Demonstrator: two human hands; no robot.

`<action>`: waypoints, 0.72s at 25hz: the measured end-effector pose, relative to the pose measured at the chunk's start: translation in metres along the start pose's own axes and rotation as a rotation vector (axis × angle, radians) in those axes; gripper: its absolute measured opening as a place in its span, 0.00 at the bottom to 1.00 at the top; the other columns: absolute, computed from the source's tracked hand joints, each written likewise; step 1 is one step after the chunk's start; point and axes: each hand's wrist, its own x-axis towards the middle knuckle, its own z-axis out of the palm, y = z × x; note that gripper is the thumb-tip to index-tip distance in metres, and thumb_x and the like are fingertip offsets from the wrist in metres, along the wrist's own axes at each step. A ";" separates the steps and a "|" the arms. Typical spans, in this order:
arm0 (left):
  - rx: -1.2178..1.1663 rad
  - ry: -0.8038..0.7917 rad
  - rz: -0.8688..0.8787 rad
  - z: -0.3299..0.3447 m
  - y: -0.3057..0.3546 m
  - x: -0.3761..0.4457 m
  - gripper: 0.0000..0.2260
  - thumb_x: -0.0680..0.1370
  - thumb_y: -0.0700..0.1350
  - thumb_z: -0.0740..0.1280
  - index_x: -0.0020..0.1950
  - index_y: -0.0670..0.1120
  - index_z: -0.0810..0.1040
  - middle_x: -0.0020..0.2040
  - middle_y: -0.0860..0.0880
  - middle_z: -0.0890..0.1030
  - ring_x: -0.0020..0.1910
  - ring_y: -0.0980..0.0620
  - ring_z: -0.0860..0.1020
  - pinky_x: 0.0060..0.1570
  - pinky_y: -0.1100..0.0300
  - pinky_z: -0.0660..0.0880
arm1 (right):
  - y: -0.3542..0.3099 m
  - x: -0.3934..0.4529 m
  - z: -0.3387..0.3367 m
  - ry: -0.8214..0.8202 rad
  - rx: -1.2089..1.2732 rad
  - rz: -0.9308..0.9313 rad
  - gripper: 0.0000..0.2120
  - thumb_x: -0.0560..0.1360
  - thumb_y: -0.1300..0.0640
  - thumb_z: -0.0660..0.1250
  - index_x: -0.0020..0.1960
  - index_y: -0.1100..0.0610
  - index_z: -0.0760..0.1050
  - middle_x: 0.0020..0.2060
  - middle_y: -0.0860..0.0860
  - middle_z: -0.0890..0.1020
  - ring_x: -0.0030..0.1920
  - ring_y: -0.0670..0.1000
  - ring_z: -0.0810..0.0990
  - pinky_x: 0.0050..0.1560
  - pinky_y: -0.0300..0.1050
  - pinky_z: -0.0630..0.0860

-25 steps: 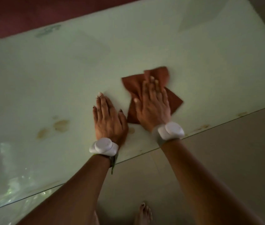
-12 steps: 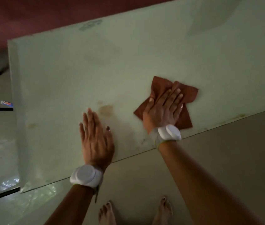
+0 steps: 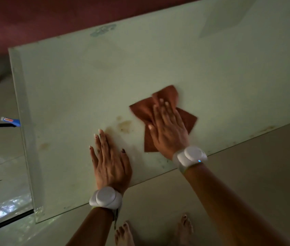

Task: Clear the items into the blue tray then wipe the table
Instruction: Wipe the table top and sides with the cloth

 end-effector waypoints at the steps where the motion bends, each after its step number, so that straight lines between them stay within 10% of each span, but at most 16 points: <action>1: 0.005 0.004 -0.004 0.000 0.000 0.000 0.29 0.78 0.50 0.48 0.76 0.37 0.53 0.77 0.42 0.52 0.77 0.45 0.50 0.75 0.49 0.45 | 0.011 -0.008 0.000 0.023 -0.011 0.128 0.29 0.79 0.45 0.52 0.75 0.60 0.59 0.75 0.59 0.61 0.75 0.57 0.59 0.73 0.52 0.57; 8: 0.009 -0.016 -0.012 0.000 -0.001 -0.001 0.29 0.79 0.51 0.47 0.77 0.38 0.50 0.78 0.42 0.50 0.77 0.46 0.47 0.75 0.54 0.41 | 0.079 0.085 0.018 0.185 -0.020 0.756 0.30 0.78 0.43 0.50 0.68 0.63 0.70 0.67 0.64 0.72 0.67 0.64 0.71 0.65 0.62 0.68; 18: 0.021 0.016 0.005 0.004 0.002 -0.002 0.29 0.79 0.51 0.46 0.76 0.38 0.53 0.78 0.43 0.52 0.77 0.47 0.48 0.75 0.53 0.45 | 0.056 0.135 0.007 -0.020 0.010 0.045 0.31 0.77 0.46 0.47 0.76 0.60 0.55 0.77 0.57 0.56 0.76 0.58 0.55 0.75 0.55 0.53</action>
